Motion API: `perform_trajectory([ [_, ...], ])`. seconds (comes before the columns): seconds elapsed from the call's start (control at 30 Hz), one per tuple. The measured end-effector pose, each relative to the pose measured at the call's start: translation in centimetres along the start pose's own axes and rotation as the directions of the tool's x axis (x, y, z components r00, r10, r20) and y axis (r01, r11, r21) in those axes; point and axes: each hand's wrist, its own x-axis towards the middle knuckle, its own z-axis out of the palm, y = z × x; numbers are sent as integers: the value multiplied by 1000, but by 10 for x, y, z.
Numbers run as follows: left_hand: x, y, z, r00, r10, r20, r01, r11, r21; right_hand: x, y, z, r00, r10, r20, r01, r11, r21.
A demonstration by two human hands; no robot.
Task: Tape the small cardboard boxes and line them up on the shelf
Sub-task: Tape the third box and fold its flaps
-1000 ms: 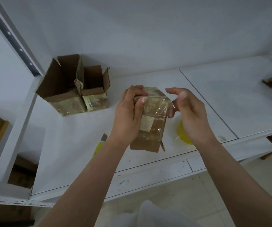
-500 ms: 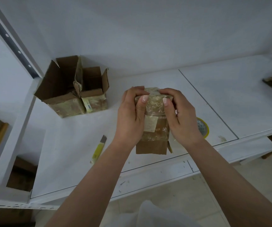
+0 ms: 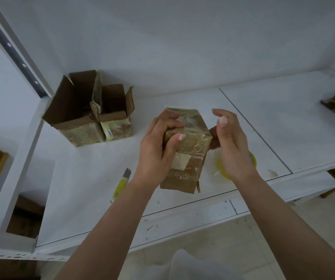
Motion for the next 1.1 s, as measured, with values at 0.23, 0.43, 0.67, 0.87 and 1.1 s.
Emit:
perform_trajectory([
  [0.23,-3,3,-1,996,-42,73,31,988,150,9,3,3,970,232,69,-233,973,-1],
  [0.43,11,6,-17,898,-371,237,329,923,197,4,1,3,998,51,33,-44,982,-181],
  [0.67,33,18,-18,827,-503,251,281,757,590,1,-9,7,998,62,25,-61,998,-26],
  [0.87,40,10,-21,793,-473,385,74,701,709,10,-9,-12,997,-40,-70,27,983,-181],
  [1.1,46,8,-28,720,-224,656,-384,658,647,33,-22,-38,985,112,128,-92,984,-153],
])
